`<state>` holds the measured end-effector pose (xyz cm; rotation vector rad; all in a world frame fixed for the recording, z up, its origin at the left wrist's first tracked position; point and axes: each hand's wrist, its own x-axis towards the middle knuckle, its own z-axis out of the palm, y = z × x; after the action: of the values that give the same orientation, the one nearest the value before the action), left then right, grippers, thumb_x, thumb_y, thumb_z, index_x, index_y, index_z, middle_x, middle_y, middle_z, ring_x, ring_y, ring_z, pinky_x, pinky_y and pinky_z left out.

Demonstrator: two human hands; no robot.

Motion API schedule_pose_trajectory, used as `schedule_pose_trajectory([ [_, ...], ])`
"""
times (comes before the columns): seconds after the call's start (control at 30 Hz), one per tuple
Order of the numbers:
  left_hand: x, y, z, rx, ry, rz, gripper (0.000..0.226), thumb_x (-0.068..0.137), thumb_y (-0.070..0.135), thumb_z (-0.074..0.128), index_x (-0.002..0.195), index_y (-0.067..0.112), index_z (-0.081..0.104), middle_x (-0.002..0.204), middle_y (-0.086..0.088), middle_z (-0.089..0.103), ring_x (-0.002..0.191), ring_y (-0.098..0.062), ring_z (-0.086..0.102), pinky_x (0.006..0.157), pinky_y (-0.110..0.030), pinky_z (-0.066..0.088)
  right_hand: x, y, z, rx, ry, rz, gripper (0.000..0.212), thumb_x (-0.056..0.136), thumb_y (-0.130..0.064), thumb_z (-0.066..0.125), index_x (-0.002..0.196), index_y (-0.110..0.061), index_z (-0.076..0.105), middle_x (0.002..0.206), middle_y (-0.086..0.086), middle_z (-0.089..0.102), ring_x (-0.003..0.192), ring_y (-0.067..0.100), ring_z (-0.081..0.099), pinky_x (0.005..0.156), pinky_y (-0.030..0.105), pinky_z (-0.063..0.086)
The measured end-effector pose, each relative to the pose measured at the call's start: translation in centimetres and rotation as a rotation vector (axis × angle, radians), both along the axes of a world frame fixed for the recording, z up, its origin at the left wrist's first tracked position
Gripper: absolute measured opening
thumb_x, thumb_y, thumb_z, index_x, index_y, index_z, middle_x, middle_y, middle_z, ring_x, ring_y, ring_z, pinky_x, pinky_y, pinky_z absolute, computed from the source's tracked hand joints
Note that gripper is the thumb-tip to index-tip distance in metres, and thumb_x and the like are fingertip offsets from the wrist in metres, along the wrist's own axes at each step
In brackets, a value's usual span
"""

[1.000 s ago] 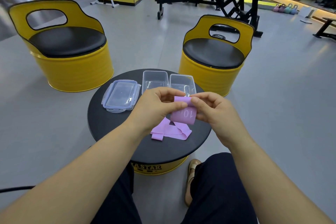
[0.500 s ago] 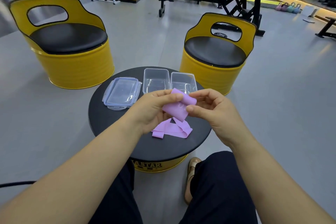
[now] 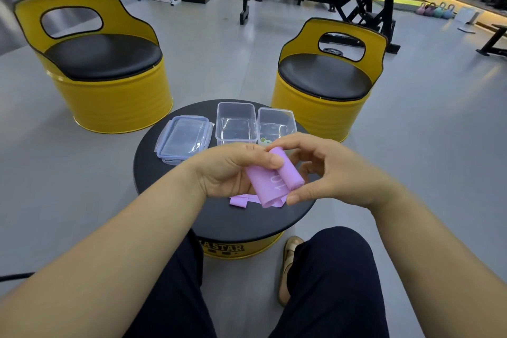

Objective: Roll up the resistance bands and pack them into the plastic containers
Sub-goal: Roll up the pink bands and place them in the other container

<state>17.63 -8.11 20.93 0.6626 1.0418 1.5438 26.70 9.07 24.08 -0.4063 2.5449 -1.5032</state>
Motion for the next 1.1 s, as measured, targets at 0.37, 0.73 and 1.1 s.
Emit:
schedule_pose_trajectory([
  [0.37,0.5,0.3,-1.6,-0.045,-0.078,0.195,0.058,0.047,0.030,0.092,0.095,0.003,0.072,0.098,-0.012,0.069,0.089,-0.022,0.067,0.085,-0.033,0.055,0.2,0.3,-1.1,-0.249,0.019,-0.108,0.058,0.054,-0.020,0.083,0.107,-0.033,0.061,0.102,-0.005,0.068,0.100,0.035,0.059,0.085,0.049,0.051],
  [0.73,1.2,0.1,-0.3,-0.062,-0.044,0.237,0.043,0.070,0.014,0.074,0.108,-0.002,0.063,0.103,-0.015,0.062,0.085,-0.021,0.063,0.072,-0.028,0.056,0.2,-0.2,-2.4,-0.476,0.018,-0.136,0.058,0.055,-0.018,0.081,0.109,-0.021,0.058,0.104,-0.010,0.069,0.099,0.011,0.064,0.078,0.024,0.052],
  [1.1,1.9,0.6,0.4,-0.073,-0.126,0.257,0.032,0.079,0.015,0.063,0.106,-0.003,0.059,0.094,-0.016,0.067,0.083,-0.023,0.068,0.070,-0.030,0.057,0.6,-0.1,-0.5,-0.107,0.073,-0.086,0.061,0.058,-0.020,0.082,0.111,-0.035,0.056,0.107,0.016,0.059,0.084,0.024,0.055,0.073,0.050,0.048],
])
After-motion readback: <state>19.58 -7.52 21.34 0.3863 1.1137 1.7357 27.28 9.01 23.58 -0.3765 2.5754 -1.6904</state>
